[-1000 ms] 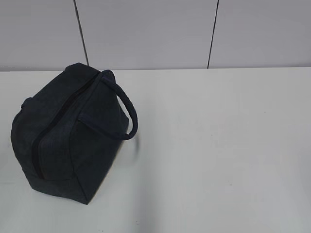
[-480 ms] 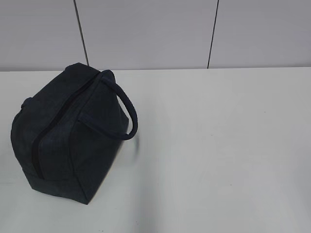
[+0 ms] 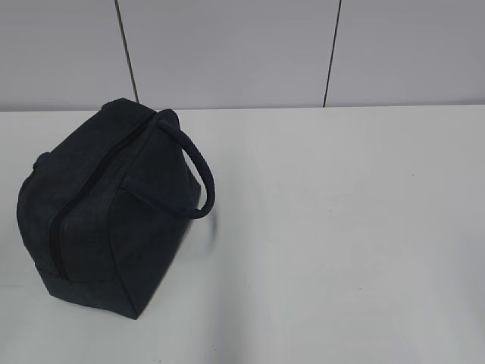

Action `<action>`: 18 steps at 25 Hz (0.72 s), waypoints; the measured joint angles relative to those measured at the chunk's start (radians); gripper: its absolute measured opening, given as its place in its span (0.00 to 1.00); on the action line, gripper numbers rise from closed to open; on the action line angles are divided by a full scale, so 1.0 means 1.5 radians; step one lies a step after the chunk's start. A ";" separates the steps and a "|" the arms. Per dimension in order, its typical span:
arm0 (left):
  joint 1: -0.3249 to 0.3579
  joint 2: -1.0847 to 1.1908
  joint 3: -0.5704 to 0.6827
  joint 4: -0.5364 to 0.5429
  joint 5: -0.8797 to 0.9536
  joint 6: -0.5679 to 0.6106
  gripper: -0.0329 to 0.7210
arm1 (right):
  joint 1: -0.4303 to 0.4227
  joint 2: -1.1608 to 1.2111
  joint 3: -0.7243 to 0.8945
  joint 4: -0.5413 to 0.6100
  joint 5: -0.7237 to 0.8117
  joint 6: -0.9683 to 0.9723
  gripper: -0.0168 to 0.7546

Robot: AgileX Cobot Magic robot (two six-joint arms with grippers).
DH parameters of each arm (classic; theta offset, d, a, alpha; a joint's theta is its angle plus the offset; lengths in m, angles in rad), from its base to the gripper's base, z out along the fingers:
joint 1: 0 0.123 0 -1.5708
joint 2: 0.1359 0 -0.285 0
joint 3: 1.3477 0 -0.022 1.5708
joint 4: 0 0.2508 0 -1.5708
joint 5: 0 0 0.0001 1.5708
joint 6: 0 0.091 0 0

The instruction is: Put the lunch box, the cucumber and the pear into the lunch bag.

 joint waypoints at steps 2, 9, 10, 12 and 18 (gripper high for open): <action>0.000 0.000 0.000 0.000 0.000 0.000 0.36 | 0.000 0.000 0.000 0.000 0.000 0.000 0.53; 0.000 0.000 0.000 0.000 0.000 0.000 0.36 | 0.000 0.000 0.000 0.000 0.000 0.000 0.53; 0.000 0.000 0.000 0.000 0.000 0.000 0.36 | 0.000 0.000 0.000 0.000 0.000 0.000 0.53; 0.000 0.000 0.000 0.000 0.000 0.000 0.36 | 0.000 0.000 0.000 0.000 0.000 0.000 0.53; 0.000 0.000 0.000 0.000 0.000 0.000 0.36 | 0.000 0.000 0.000 0.000 0.000 0.000 0.53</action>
